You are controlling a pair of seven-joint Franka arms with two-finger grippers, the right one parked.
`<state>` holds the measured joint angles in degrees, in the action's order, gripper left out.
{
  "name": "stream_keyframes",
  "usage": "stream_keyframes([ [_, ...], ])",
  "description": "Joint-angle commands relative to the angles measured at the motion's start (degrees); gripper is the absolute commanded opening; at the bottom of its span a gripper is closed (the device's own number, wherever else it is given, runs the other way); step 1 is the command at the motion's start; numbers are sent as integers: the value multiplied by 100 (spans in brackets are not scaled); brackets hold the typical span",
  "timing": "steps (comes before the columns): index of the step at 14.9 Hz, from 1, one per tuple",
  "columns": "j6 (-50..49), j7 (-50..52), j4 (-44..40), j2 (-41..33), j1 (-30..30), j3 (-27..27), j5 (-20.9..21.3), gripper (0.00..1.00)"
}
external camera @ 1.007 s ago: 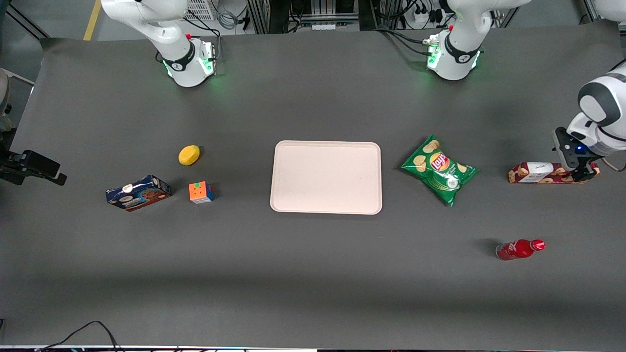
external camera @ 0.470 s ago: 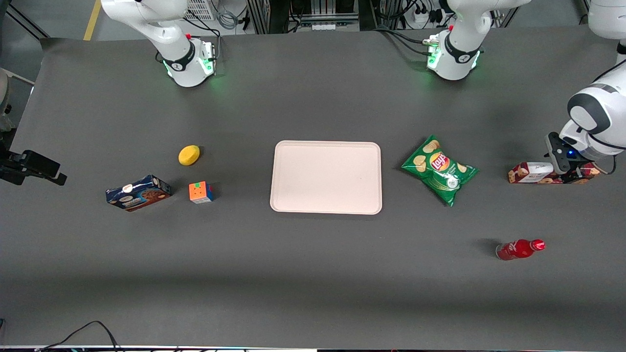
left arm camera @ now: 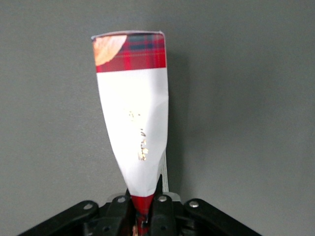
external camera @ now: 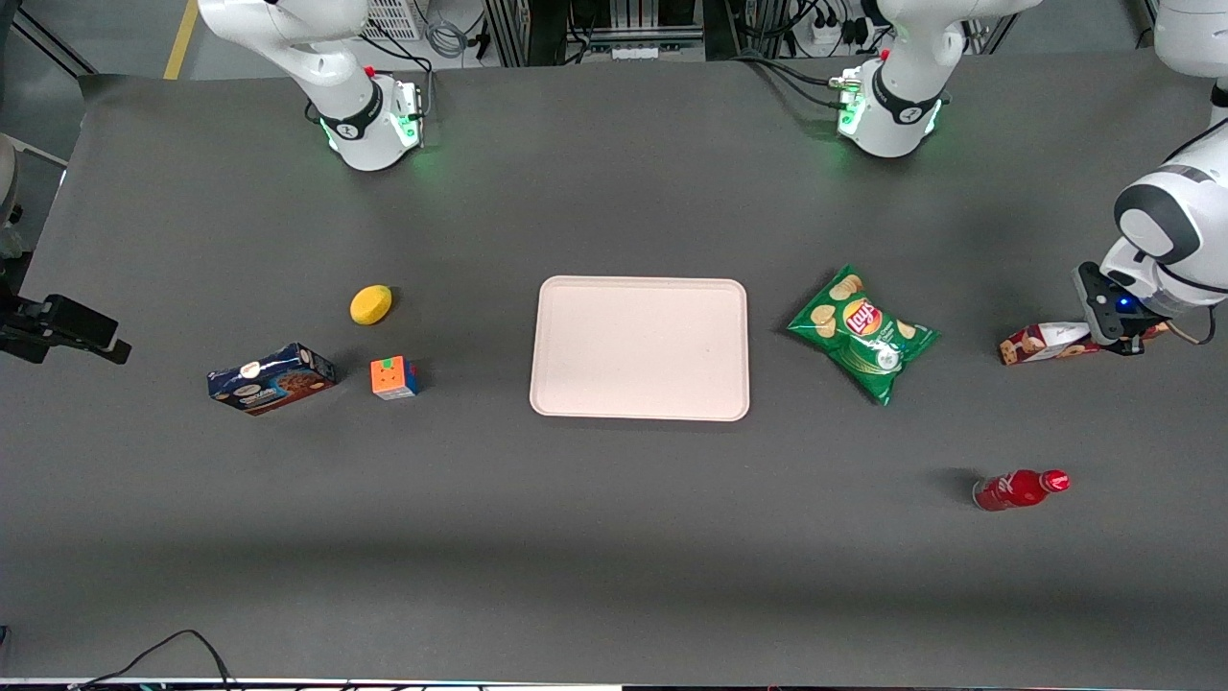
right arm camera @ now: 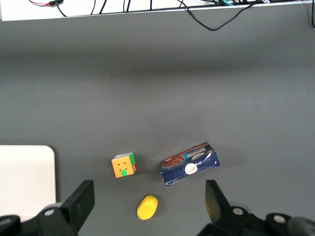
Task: Place red cookie box on tray
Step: 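Close the left gripper on the end of the cookie box, then lift the cookie box upright and carry it toward the white tray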
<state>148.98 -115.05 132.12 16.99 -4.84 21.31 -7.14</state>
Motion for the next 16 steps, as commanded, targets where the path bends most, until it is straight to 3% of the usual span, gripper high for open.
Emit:
stream_keyframes([
  [1,-88,60,-221,24,9,-22,-375,0],
  [5,-1491,1332,-1001,-266,105,-48,-349,0],
  [9,-2855,3308,-1890,-371,351,-196,-297,0],
  [16,-3736,7772,-2313,-890,624,-1742,19,0],
])
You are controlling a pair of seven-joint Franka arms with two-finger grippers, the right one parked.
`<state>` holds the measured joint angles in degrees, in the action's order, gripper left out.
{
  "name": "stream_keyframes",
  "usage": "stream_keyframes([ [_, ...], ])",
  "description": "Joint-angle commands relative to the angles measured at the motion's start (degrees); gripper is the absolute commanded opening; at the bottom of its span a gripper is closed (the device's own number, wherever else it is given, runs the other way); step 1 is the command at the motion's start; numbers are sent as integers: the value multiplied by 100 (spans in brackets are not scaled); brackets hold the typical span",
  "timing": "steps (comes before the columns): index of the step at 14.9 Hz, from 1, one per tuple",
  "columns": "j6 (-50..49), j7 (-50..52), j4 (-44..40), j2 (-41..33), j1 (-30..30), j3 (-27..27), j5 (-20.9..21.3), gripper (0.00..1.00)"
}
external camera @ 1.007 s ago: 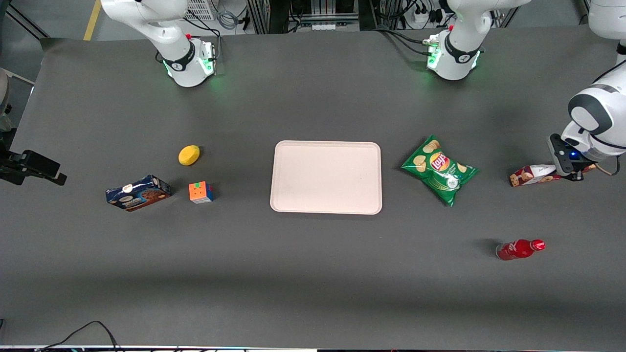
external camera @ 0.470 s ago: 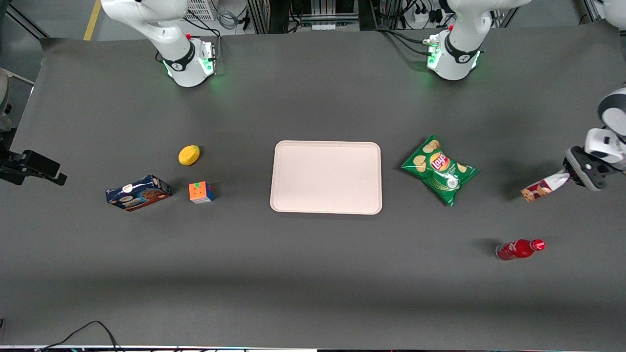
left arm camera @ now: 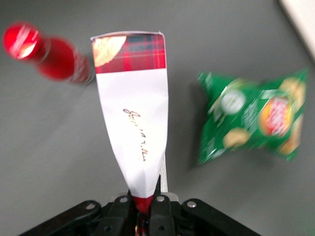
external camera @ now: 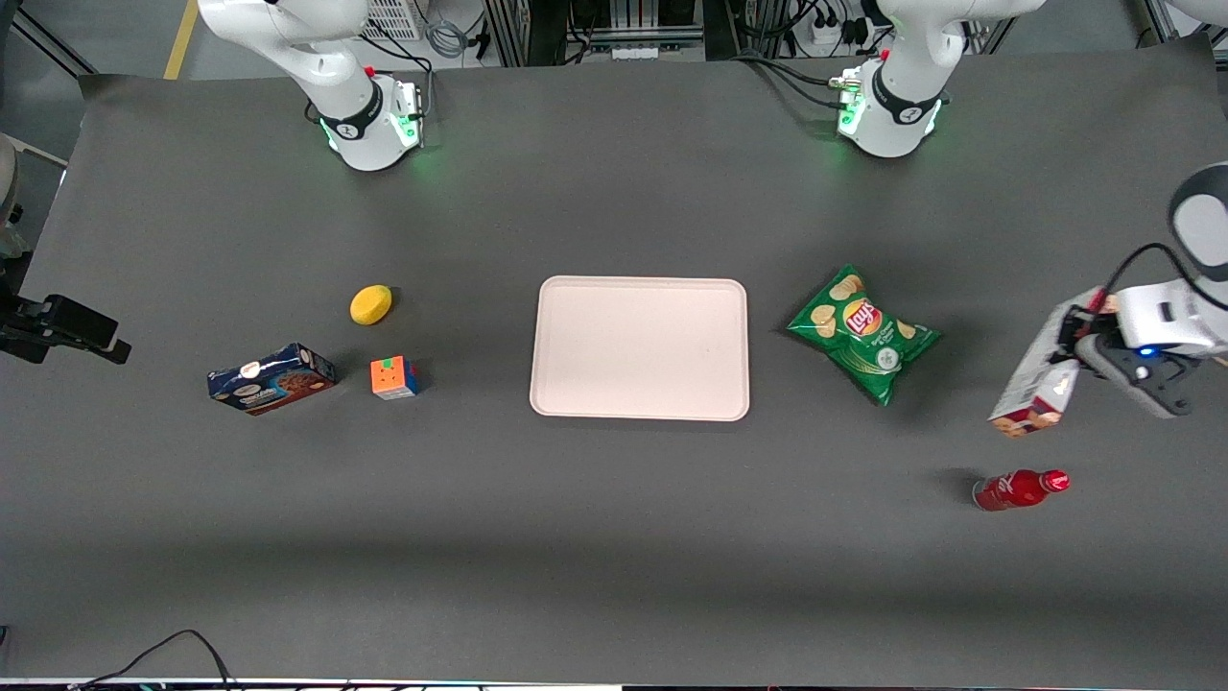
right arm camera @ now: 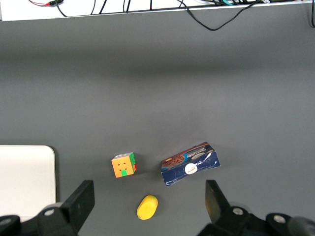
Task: Place red cookie box on tray
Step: 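Lift the cookie box upright and carry it toward the white tray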
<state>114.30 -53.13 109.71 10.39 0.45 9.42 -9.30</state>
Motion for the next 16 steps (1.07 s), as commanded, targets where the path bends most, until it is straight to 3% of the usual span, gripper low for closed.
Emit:
stream_keyframes([
  [1,-285,2091,-108,-257,130,-764,323,0],
  [7,-67,5335,-47,-231,289,-2215,631,0],
  [16,2420,7781,1587,-55,447,-3560,640,0],
])
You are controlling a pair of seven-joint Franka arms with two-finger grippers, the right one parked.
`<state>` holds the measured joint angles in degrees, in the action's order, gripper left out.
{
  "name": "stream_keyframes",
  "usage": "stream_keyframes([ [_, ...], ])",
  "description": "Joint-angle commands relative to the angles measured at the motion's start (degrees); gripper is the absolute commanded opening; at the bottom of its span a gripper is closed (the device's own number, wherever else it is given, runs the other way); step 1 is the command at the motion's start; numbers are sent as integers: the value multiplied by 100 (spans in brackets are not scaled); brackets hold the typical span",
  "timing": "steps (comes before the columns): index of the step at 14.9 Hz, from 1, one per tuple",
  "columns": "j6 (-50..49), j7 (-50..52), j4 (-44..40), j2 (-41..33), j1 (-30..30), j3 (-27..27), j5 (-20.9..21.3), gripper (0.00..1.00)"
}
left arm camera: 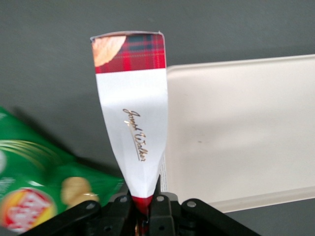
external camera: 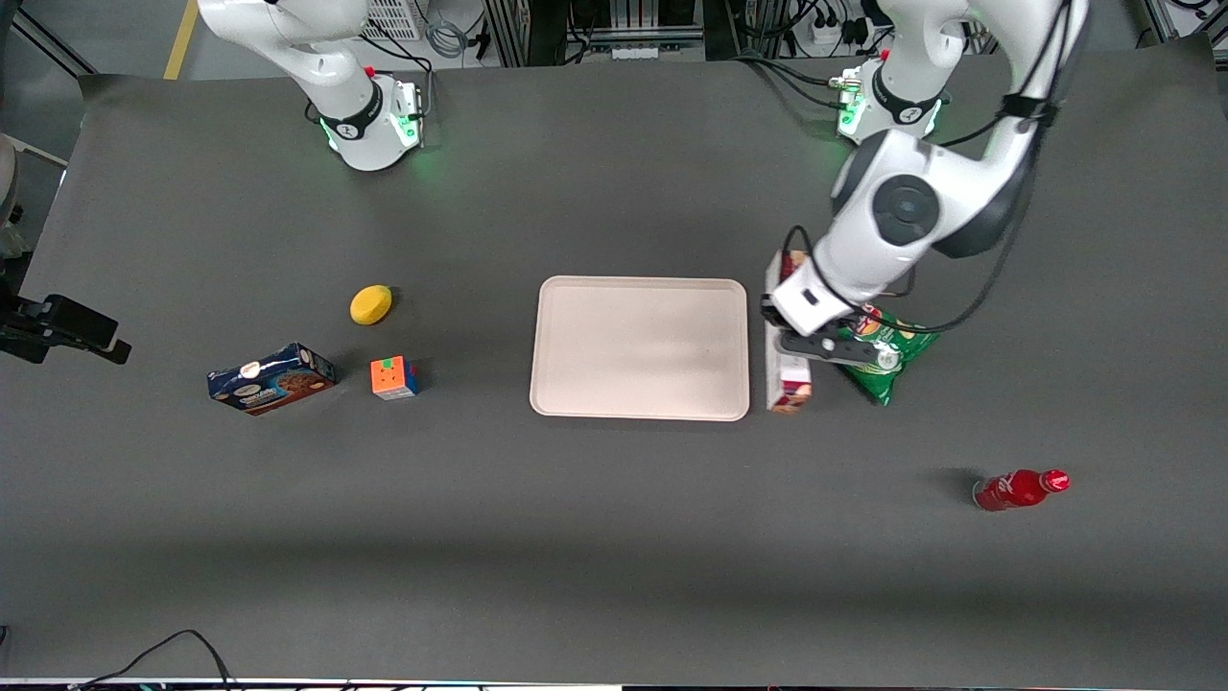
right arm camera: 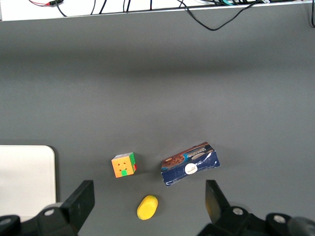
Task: Place red cookie box on tray
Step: 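Lower the upright cookie box onto the tray's edge beside the chip bag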
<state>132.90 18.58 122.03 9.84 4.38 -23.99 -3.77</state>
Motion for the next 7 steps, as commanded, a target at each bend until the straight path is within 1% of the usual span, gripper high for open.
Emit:
stream_keyframes([
  [1,666,743,400,61,107,-289,87,0],
  [3,920,936,497,236,160,-377,87,0],
  [5,1446,1191,690,412,256,-404,87,0],
  [7,1625,1376,735,544,371,-448,166,0],
])
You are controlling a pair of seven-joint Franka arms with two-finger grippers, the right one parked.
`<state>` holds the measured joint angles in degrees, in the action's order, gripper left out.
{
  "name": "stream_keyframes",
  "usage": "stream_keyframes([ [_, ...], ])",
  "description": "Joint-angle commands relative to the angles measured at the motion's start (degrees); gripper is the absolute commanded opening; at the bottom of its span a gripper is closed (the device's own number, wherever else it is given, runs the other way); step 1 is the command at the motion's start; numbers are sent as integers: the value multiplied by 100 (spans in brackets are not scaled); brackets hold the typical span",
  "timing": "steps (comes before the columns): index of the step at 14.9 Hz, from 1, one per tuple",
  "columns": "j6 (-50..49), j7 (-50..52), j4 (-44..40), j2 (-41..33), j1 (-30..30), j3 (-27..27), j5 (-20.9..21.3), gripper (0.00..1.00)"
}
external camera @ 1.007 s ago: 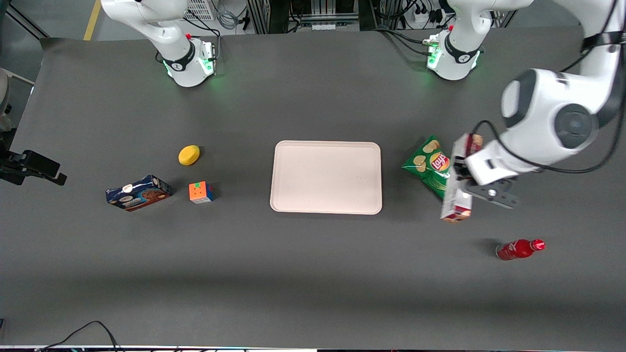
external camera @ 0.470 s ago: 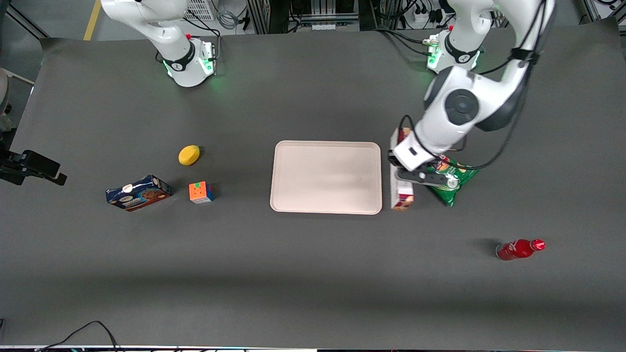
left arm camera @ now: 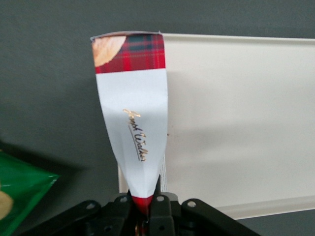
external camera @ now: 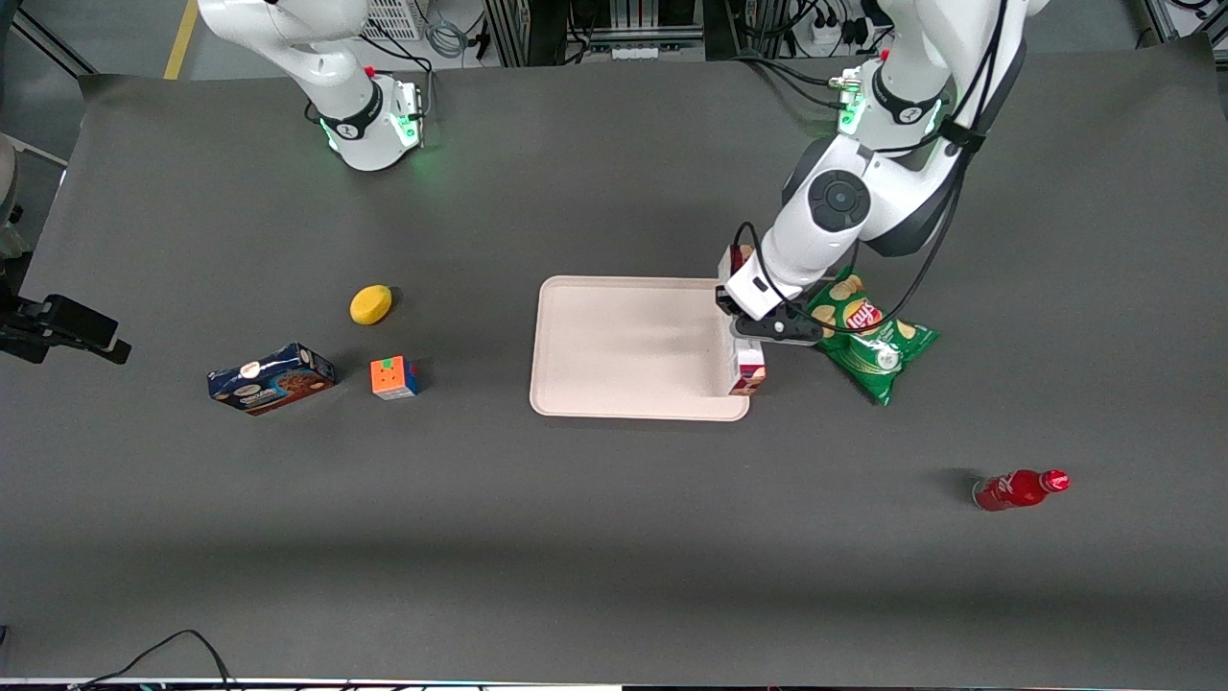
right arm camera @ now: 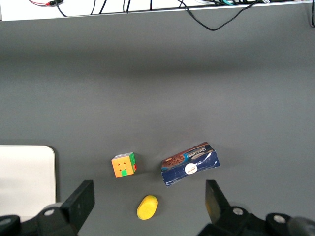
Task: Place red cookie box on tray
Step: 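Lower the upright cookie box onto the tray's edge beside the chip bag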
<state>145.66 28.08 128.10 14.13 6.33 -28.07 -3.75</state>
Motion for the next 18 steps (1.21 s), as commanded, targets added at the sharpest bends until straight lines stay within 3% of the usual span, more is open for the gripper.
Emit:
stream_keyframes([
  [1,349,453,127,151,184,-41,329,0],
  [5,375,1181,57,458,193,-50,1349,0],
  [18,376,1271,-461,933,167,-23,1421,0],
])
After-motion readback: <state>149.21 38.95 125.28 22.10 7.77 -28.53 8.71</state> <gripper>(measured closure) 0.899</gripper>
